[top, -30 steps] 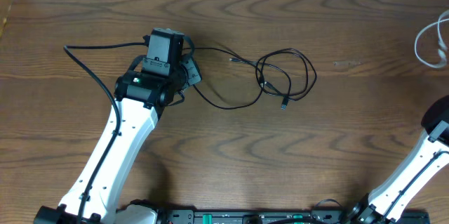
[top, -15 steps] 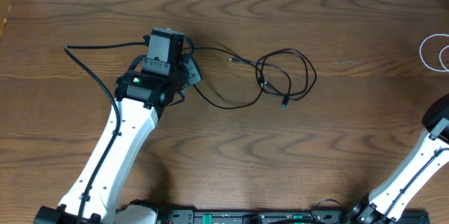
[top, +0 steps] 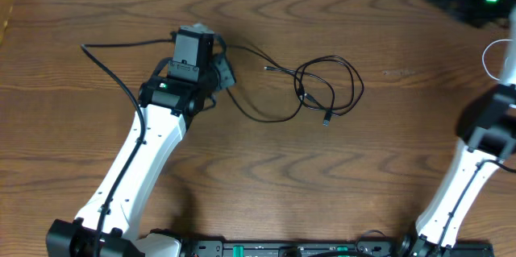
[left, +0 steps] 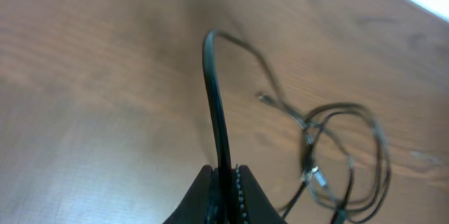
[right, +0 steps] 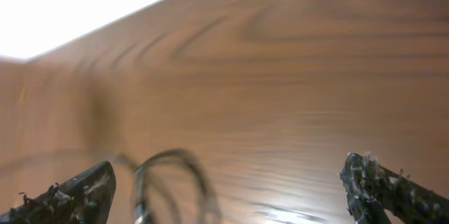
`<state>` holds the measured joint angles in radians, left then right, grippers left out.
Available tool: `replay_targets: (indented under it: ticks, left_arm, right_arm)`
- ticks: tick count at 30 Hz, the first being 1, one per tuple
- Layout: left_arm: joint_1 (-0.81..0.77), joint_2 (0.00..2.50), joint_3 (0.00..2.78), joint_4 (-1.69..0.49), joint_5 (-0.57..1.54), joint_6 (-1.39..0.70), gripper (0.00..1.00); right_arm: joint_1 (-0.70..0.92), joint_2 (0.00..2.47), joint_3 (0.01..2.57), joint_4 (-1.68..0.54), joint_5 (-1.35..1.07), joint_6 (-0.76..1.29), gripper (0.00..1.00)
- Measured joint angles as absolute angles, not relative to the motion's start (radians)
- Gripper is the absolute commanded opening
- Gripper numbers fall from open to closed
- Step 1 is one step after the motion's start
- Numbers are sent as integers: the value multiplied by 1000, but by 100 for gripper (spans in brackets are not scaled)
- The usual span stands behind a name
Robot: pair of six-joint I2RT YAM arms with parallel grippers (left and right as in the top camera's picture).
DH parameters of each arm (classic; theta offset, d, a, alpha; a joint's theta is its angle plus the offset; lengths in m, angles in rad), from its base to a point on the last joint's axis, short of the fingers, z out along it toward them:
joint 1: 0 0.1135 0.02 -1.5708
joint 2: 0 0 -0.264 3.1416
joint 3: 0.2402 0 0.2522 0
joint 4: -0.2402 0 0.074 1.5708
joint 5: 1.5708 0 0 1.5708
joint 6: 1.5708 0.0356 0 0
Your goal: Untangle cables
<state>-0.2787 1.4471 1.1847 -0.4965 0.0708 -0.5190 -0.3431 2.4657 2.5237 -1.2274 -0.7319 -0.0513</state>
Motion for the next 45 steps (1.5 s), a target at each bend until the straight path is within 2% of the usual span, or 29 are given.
replay_targets:
  ticks: [8, 13, 23, 37, 45]
  left_arm:
    - [-278, 1369, 1261, -344, 133, -402, 7]
    - [-278, 1232, 1345, -281, 136, -388, 7]
    - [-277, 1065, 1369, -181, 132, -388, 7]
    - [-277, 1057, 1369, -4, 107, -398, 7]
    - [-277, 1057, 1369, 31, 36, -430, 7]
  right_arm:
    - [-65, 2466, 2524, -1298, -712, -103, 99]
    - [30, 2466, 2524, -1320, -633, -112, 99]
    - [115, 2465, 2523, -1324, -582, -113, 99]
    - [287, 2463, 2410, -1257, -592, -106, 99]
    - [414, 2462, 2317, -1143, -597, -107, 99]
